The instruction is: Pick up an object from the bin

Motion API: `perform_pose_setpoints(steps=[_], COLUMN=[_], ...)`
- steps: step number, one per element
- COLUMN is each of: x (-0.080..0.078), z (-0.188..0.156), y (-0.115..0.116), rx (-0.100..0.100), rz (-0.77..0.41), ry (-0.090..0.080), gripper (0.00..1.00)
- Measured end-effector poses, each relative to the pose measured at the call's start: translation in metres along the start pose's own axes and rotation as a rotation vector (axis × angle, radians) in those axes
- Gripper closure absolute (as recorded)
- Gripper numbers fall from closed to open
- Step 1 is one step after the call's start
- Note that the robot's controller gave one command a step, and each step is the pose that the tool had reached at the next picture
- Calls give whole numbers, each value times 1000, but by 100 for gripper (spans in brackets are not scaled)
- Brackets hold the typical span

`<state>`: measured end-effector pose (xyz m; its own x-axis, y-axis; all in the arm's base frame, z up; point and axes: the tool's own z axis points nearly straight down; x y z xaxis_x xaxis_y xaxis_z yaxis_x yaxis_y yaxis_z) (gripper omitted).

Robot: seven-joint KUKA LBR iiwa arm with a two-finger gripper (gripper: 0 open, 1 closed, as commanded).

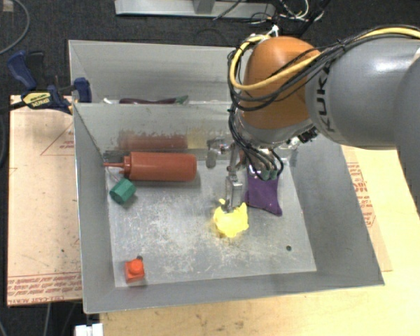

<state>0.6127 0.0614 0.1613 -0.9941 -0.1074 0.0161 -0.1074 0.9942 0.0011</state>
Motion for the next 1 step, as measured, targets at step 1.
perform_pose_setpoints(steps=[1], x=[4], z=[-25], y=[-11], rx=[1], rz=[-78], ry=[-32], gripper=[0])
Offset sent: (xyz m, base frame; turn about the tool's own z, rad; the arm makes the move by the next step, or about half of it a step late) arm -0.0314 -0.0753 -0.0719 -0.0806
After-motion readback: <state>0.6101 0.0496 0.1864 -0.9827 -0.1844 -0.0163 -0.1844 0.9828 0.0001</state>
